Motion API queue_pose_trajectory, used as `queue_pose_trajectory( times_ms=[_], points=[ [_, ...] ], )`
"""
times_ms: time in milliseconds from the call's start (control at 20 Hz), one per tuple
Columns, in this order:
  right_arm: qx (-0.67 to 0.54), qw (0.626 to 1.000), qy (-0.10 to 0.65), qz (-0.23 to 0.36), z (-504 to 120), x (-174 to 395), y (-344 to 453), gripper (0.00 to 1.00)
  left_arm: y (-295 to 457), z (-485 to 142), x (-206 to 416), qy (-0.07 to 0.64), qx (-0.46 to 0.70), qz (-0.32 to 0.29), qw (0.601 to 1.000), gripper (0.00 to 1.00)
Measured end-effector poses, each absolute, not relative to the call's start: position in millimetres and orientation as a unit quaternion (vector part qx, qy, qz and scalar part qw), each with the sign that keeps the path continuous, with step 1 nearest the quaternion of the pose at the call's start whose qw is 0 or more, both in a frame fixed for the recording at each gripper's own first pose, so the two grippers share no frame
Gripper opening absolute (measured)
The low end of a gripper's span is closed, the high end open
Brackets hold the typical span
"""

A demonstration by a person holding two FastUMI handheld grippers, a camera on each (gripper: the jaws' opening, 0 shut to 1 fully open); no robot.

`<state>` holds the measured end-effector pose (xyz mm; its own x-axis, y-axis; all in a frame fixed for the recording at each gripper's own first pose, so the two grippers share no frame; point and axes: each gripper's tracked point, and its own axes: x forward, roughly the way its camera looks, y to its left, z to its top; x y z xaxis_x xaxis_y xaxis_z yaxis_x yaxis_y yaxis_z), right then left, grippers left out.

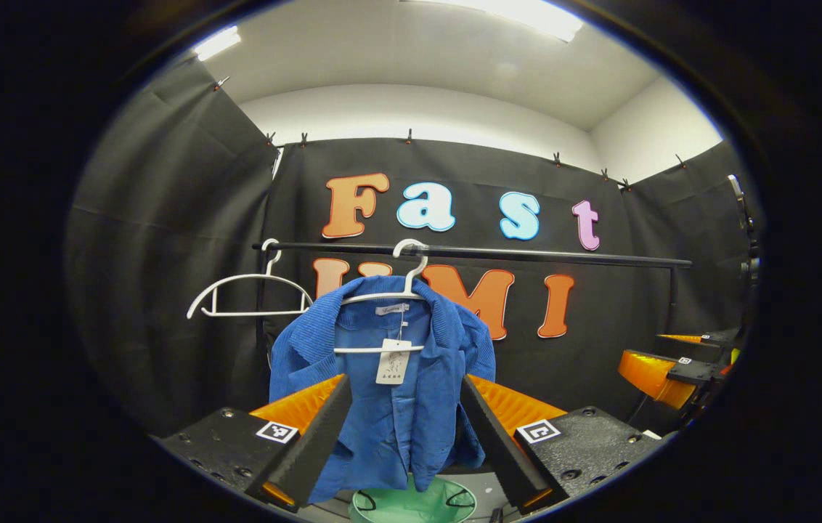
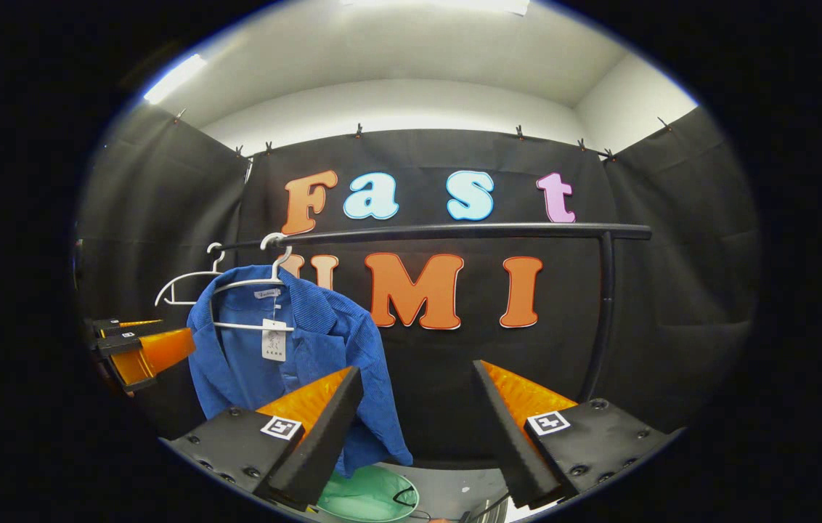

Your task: Grasp the clothes on the hanger with both hands and then place them into the laundry hamper below.

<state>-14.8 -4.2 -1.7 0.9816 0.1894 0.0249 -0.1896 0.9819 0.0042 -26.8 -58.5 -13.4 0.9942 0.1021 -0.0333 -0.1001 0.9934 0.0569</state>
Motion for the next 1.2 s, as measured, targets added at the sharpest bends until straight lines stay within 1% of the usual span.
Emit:
queue_pose_trajectory(
  times_ms=[350, 400, 450, 500, 550, 600, 650, 700, 750, 800, 850, 900, 950, 1000, 1050, 1100, 1150, 1200],
  points=[
    [0.004, 0.993, -0.011, 0.116, -12, 4, 52, 0.94, -18, -32, -15, 0.037, 0.033, 0.064, 0.997, 0.91],
    [0.005, 0.993, -0.008, 0.119, -16, 8, 61, 0.94, -12, -35, -13, 0.04, 0.037, 0.065, 0.996, 0.95],
    [0.004, 0.993, -0.004, 0.121, -21, 12, 70, 0.94, -5, -40, -11, 0.043, 0.04, 0.065, 0.996, 0.95],
    [0.003, 0.993, 0.001, 0.122, -26, 18, 78, 0.94, 3, -45, -8, 0.047, 0.041, 0.067, 0.996, 0.92],
    [0.005, 0.992, 0.005, 0.123, -31, 22, 86, 0.94, 11, -51, -6, 0.053, 0.039, 0.069, 0.995, 0.92],
    [0.007, 0.992, 0.008, 0.123, -35, 28, 93, 0.98, 18, -57, -3, 0.059, 0.035, 0.068, 0.995, 0.94],
    [0.009, 0.992, 0.011, 0.122, -39, 35, 101, 0.98, 23, -63, 1, 0.066, 0.031, 0.064, 0.995, 0.92],
    [0.01, 0.993, 0.013, 0.118, -43, 41, 106, 0.94, 26, -67, 5, 0.071, 0.033, 0.056, 0.995, 0.95],
    [0.011, 0.993, 0.015, 0.116, -48, 46, 111, 0.98, 31, -69, 9, 0.073, 0.038, 0.052, 0.995, 0.95],
    [0.01, 0.993, 0.016, 0.114, -53, 51, 117, 0.97, 35, -71, 13, 0.072, 0.041, 0.051, 0.995, 0.92],
    [0.01, 0.993, 0.017, 0.113, -57, 58, 124, 0.98, 38, -75, 17, 0.073, 0.041, 0.047, 0.995, 0.92],
    [0.011, 0.993, 0.02, 0.114, -61, 62, 131, 0.97, 40, -80, 22, 0.076, 0.037, 0.044, 0.995, 0.95],
    [0.013, 0.993, 0.025, 0.117, -67, 68, 138, 0.94, 42, -86, 25, 0.081, 0.031, 0.042, 0.995, 0.92],
    [0.015, 0.992, 0.031, 0.121, -72, 73, 145, 0.97, 44, -90, 28, 0.086, 0.028, 0.041, 0.995, 0.95],
    [0.017, 0.991, 0.036, 0.125, -76, 79, 151, 0.97, 46, -94, 31, 0.089, 0.027, 0.039, 0.995, 0.95],
    [0.019, 0.991, 0.039, 0.13, -80, 84, 158, 0.97, 49, -97, 34, 0.09, 0.028, 0.04, 0.995, 0.92],
    [0.021, 0.99, 0.038, 0.138, -83, 89, 166, 1.0, 53, -100, 38, 0.091, 0.029, 0.041, 0.995, 0.95],
    [0.024, 0.989, 0.037, 0.144, -84, 93, 172, 0.94, 56, -103, 42, 0.094, 0.026, 0.041, 0.994, 0.95]
  ],
)
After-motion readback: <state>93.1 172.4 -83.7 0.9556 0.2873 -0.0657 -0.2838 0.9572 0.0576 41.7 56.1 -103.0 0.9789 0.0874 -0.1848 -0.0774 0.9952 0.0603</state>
